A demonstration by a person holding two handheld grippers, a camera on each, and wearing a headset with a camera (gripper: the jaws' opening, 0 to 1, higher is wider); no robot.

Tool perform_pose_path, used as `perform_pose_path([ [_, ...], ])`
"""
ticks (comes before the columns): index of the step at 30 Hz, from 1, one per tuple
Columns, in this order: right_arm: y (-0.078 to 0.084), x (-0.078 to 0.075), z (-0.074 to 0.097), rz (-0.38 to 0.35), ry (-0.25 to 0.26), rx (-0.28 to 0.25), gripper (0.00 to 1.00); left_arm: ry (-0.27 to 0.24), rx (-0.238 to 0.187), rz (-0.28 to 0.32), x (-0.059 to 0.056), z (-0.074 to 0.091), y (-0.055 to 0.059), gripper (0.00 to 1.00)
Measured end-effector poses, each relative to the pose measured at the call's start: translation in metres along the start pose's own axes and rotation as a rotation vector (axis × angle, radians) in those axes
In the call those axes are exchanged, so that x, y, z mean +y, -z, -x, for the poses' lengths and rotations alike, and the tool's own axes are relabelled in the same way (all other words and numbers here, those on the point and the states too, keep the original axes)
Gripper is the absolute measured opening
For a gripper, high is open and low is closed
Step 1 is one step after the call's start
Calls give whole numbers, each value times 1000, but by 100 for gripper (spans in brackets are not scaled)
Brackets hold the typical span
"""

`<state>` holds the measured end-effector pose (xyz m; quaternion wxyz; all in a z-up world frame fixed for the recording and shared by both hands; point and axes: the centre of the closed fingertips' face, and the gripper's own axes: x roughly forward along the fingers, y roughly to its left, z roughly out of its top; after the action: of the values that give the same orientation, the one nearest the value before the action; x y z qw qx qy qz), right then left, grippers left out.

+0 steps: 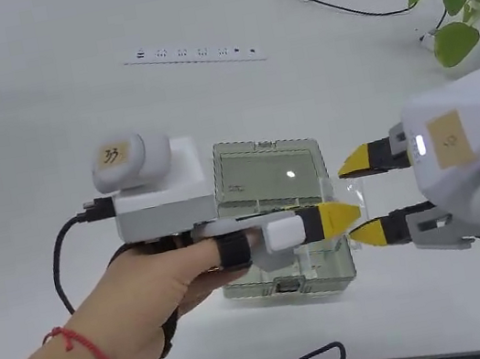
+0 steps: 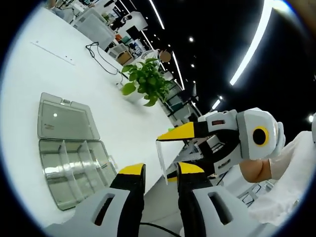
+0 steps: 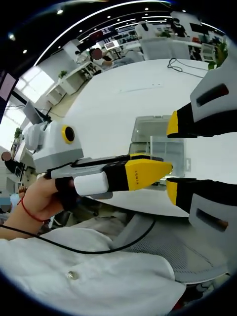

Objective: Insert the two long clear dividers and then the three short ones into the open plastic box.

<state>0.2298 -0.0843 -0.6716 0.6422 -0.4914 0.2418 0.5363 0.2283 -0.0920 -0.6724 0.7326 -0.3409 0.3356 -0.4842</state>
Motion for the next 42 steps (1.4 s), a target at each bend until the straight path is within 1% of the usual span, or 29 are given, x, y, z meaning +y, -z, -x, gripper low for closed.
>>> perform_pose_path([
  [3, -3, 1, 1, 1, 0, -5, 32, 11, 1, 16, -2, -1, 0, 15],
  [8, -5, 1, 1, 9, 1, -4, 32, 18, 6, 18, -3, -1, 2, 6],
  [12, -4, 1, 1, 13, 2, 2, 32, 23, 8, 25, -4, -1, 2, 4],
  [15, -5, 1, 1, 18, 3, 5, 32, 28, 9, 25, -4, -1, 2, 0],
  [20, -4, 1, 1, 21, 4, 9, 32, 29, 11, 23, -4, -2, 3, 0],
  [24, -4, 1, 1, 25, 7, 11, 32, 30, 4, 58, -4, -1, 3, 0],
  [29, -5, 2, 2, 31, 7, 8, 33, 29, 0, 70, -5, -1, 3, 0],
  [34, -7, -1, 2, 42, 17, 3, 34, 27, -16, 86, -4, 0, 0, 0],
  [37, -9, -3, 5, 35, 16, -9, 35, 27, -13, 70, -3, 1, 0, 0],
  [39, -9, -6, 8, 33, 17, -14, 36, 25, -5, 38, -3, 2, 0, 0],
  [40, -11, -7, 11, 3, 5, -40, 36, 23, 8, -19, -3, 3, 1, 0],
  [41, -13, -7, 12, -24, -12, -62, 36, 27, 10, -51, -4, 3, 1, 0],
  [42, -15, -8, 16, -58, -32, -90, 36, 41, 13, -100, -7, 4, 0, 0],
])
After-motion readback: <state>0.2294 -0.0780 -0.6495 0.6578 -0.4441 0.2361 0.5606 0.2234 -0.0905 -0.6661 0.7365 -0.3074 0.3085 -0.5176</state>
